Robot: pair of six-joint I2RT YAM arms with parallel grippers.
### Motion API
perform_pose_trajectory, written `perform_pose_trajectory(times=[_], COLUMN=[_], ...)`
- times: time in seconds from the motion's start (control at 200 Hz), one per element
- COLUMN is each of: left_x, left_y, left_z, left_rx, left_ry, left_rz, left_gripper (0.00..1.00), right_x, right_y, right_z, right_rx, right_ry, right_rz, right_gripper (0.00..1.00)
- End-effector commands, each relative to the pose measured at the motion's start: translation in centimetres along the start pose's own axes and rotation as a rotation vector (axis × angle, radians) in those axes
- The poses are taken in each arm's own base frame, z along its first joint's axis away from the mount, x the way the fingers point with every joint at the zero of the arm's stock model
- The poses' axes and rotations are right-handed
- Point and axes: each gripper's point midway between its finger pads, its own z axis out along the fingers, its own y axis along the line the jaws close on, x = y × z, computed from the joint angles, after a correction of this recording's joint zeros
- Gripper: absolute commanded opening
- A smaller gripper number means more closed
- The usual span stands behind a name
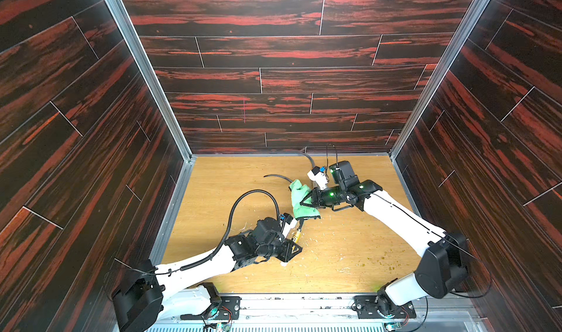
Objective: Wipe small sickles with rags
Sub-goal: Wipe the small sickle.
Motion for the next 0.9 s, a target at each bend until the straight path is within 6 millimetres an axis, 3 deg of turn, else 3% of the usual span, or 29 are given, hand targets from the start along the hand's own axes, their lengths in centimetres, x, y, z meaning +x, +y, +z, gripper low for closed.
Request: perform_pose_trajectory(times=[0.0,0.145,0.296,0.531,0.711,0.897], left_x=[-3.8,-3.8,-3.8,-2.8,-1.9,-2.3], left_y=[-7.0,-7.8,-8.1,-7.3,-4.7,-0.8], left_z=[-2.8,-3.4,-4.0,-4.0,-3.2,-2.2], left_rx=[0.209,0.239,0.245,0.225,0.114,-0.091], left_ry=[-0.15,-0.158,-0.17,-0.15,-0.124,-0.122], left_rz=[0.235,0.241,0.24,0.221,0.177,0.141], left_gripper=[0.0,0.0,0.0,0.0,0.0,0.0], right_x=[-1.5,-2.1,-4.1,-8.0,-8.2,-5.6], right_y=[-1.7,-2.5,-4.5,-7.6,-6.0,-2.7], right_z=[1.5,2.6,3.0,0.9,-3.0,-7.1], right_rx=[0.013,-0.005,-0.006,0.072,0.15,0.203], right_ry=[-0.021,-0.006,-0.029,-0.105,-0.164,-0.189], right_rz=[-0.002,0.007,0.037,0.045,-0.031,-0.103], right_gripper=[0.01,0.0,0.0,0.0,0.0,0.0])
